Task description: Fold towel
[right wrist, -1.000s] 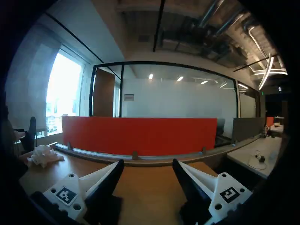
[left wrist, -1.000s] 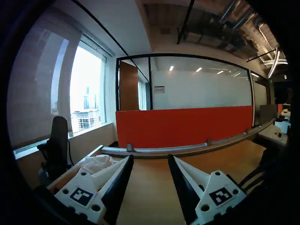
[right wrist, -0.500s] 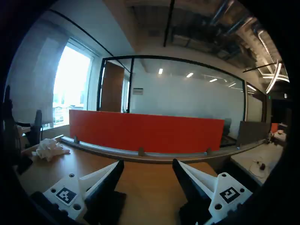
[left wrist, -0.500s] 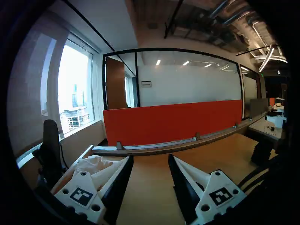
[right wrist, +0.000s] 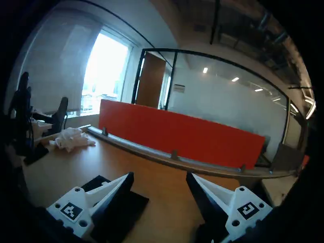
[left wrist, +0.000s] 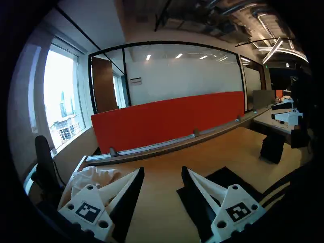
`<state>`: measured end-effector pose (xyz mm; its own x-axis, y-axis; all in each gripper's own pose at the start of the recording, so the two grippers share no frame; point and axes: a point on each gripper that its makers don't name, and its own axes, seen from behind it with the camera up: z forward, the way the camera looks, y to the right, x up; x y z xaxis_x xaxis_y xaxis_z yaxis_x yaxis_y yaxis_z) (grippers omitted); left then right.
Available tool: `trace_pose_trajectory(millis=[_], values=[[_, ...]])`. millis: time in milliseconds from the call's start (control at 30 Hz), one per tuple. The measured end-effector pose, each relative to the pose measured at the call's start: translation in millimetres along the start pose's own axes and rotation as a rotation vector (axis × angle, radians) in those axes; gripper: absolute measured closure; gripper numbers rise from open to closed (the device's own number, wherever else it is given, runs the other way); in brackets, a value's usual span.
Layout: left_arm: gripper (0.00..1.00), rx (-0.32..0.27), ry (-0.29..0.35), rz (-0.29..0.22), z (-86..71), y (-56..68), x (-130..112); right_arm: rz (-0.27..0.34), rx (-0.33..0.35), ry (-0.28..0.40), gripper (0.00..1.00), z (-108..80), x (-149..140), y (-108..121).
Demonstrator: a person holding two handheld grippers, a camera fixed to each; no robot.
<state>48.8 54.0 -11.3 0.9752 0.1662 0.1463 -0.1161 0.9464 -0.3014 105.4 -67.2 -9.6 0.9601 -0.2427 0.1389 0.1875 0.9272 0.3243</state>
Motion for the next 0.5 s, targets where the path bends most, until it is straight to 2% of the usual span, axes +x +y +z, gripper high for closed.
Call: trace_pose_trajectory(millis=[267, 500], values=[[0.33, -0.084, -0.039, 0.035, 0.0, 22.5, -11, -0.047, 0.121, -0.06, 0.0, 3.2, -10, -26], [0.33, -0.127, -0.066, 0.035, -1.1, 35.4, -24, -0.043, 0.181, -0.099, 0.0, 5.2, -23, -42]])
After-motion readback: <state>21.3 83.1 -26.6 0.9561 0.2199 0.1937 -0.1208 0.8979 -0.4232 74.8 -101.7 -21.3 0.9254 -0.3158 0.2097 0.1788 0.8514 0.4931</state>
